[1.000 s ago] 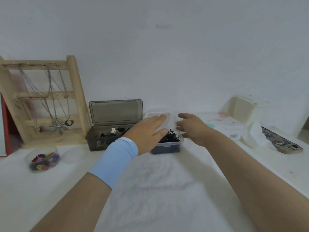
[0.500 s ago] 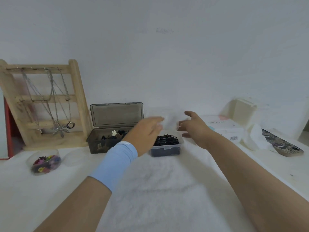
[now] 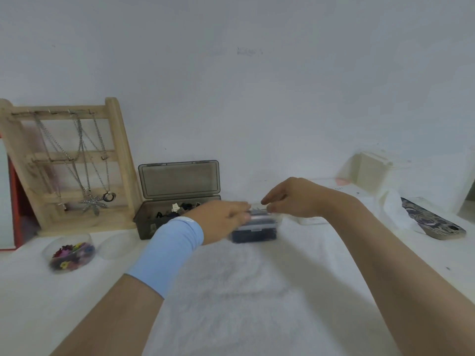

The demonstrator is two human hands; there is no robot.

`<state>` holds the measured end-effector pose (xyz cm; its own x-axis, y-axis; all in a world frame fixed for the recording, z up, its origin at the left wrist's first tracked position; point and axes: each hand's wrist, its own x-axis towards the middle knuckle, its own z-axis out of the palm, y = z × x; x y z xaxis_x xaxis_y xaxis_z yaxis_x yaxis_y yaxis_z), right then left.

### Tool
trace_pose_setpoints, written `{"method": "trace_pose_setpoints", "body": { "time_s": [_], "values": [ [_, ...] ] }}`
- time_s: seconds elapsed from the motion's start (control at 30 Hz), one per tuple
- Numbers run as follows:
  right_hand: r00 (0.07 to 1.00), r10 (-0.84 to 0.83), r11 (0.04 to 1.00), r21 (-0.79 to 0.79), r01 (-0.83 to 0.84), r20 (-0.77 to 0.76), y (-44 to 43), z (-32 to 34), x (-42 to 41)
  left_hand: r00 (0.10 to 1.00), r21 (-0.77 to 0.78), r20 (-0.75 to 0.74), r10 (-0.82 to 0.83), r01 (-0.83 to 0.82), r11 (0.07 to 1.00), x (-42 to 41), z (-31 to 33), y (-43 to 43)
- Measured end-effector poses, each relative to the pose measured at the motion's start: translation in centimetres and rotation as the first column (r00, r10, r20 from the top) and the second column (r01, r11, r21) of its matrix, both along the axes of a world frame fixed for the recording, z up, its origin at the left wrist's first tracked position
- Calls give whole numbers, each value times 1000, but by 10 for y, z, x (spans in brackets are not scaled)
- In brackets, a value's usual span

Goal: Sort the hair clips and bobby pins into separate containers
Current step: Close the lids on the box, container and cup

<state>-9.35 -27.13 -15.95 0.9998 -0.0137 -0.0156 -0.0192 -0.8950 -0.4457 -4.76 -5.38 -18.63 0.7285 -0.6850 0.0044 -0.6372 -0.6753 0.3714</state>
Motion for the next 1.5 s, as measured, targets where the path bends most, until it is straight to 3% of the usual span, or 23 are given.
{"method": "trace_pose_setpoints", "body": {
  "time_s": [0.1,0.2,0.5,0.73,0.9,1.0,1.13,1.2,1.3,1.4,1.5],
  "values": [
    [997,40,990,-135,-49,-66,9,0,-2,995,242,79,-62,41,969,-3,-1,-7],
    [999,17,976,-216,-25,-37,19,-2,-1,990,296,128,-55,15,955,-4,-2,-9],
    [993,45,956,-292,-10,111,30,-14,-6,920,292,382,-87,-31,956,-7,-9,-16],
    [989,49,952,-306,-4,140,35,-20,-8,904,199,422,-64,-23,980,-5,-17,-16],
    [996,44,928,-373,-14,73,41,-12,-9,930,62,363,-48,27,998,1,-19,-12],
    [997,21,958,-287,3,81,42,-7,-9,971,-112,238,30,-3,994,11,-10,5],
    [974,-37,990,-126,67,224,51,-3,10,924,-251,298,238,-165,954,33,16,47],
    [975,-43,999,-22,49,219,64,0,24,864,-224,358,353,-287,931,48,25,66],
    [986,-39,994,112,21,163,85,4,46,814,-55,387,433,-448,892,65,28,87],
    [985,-95,956,288,51,141,107,5,68,843,50,368,393,-440,897,71,23,93],
    [971,-167,904,419,82,170,121,3,82,802,-6,454,388,-433,901,69,25,94]
  ]
}}
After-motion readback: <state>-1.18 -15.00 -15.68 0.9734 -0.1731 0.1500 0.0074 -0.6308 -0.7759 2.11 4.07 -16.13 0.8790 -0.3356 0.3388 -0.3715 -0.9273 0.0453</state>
